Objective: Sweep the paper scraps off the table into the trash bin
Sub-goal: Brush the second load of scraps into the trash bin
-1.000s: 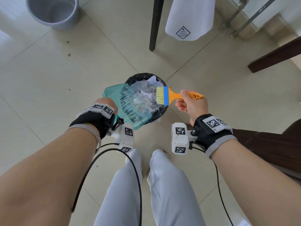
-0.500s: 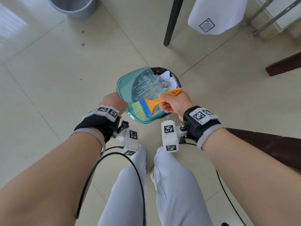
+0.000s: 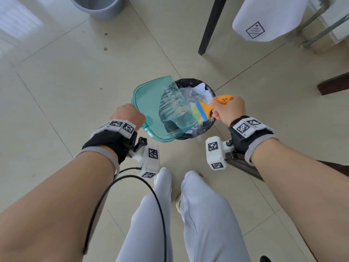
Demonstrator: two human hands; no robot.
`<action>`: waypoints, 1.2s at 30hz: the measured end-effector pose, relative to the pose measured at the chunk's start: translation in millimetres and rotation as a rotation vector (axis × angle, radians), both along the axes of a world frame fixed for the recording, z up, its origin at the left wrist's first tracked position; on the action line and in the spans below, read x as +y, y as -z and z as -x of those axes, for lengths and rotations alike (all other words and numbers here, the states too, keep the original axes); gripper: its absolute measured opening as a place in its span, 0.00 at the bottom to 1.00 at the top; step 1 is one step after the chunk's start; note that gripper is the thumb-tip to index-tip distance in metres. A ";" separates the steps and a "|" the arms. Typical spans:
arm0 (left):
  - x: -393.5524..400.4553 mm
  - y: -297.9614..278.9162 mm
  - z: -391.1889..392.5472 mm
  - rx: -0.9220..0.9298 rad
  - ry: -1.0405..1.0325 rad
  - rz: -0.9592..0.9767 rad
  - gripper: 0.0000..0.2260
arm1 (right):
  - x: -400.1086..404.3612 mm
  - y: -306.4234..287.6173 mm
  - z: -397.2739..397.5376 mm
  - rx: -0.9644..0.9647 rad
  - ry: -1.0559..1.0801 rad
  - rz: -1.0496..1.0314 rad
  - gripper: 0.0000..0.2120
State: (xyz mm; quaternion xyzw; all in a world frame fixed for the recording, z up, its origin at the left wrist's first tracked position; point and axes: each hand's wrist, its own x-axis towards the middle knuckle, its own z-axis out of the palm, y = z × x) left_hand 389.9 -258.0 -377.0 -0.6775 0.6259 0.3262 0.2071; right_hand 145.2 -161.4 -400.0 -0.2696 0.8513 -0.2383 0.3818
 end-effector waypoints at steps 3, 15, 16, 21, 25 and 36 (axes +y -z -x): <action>-0.3 0.3 -0.9 -0.015 0.009 -0.014 0.07 | -6.7 -5.0 -6.9 -0.123 0.056 0.070 0.13; -6.4 13.1 1.9 0.076 -0.123 0.005 0.08 | -5.4 30.6 -25.0 -0.077 -0.068 0.023 0.09; -6.1 14.7 0.1 0.065 -0.116 0.006 0.08 | -5.1 31.7 -20.7 -0.063 -0.043 0.042 0.09; -2.7 14.7 0.2 0.033 -0.074 -0.033 0.09 | -11.3 26.7 -10.9 -0.108 0.120 0.091 0.11; -2.3 12.8 6.3 0.029 -0.073 -0.058 0.09 | -19.2 16.8 -33.8 -0.542 0.119 0.079 0.06; -2.6 9.0 14.3 0.113 -0.094 -0.063 0.02 | -8.4 33.4 -22.4 -0.141 0.039 0.081 0.06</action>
